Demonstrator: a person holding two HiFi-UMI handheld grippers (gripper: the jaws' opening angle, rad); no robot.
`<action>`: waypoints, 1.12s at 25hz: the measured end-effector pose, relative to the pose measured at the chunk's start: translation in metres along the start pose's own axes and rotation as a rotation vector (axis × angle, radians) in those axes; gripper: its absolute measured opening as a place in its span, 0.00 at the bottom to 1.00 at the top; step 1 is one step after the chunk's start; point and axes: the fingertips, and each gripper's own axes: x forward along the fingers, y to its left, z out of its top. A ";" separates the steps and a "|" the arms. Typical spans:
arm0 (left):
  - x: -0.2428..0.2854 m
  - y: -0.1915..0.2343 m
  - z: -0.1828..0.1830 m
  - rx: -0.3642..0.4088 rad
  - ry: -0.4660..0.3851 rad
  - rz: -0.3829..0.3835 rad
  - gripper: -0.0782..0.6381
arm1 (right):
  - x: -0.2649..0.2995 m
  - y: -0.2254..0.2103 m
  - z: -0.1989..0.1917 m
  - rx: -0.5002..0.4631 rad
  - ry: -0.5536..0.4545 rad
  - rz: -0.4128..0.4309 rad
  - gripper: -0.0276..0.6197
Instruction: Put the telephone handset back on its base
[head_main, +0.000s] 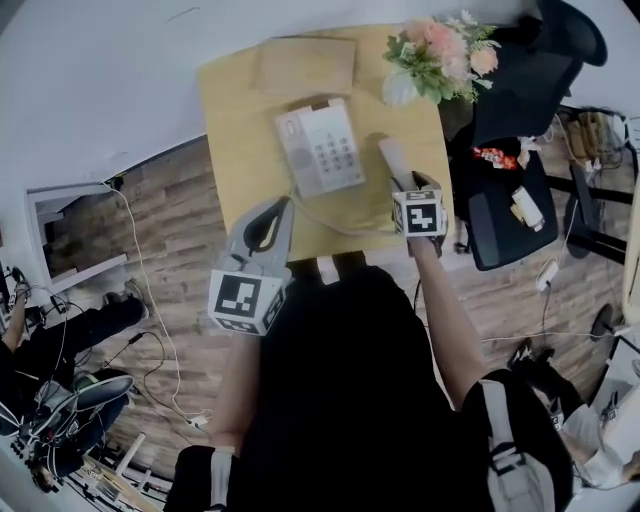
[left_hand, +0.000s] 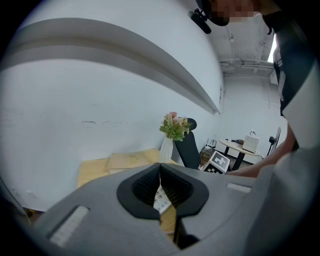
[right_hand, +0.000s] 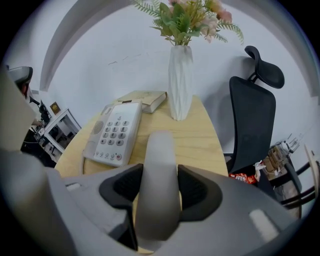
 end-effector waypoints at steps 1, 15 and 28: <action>-0.002 0.000 0.000 -0.003 -0.005 0.009 0.12 | -0.002 0.002 0.003 -0.005 -0.011 0.005 0.38; -0.024 0.008 0.004 -0.036 -0.061 0.078 0.12 | -0.035 0.050 0.057 -0.082 -0.146 0.076 0.38; -0.036 0.044 0.009 -0.040 -0.070 0.070 0.12 | -0.030 0.115 0.089 -0.105 -0.183 0.118 0.38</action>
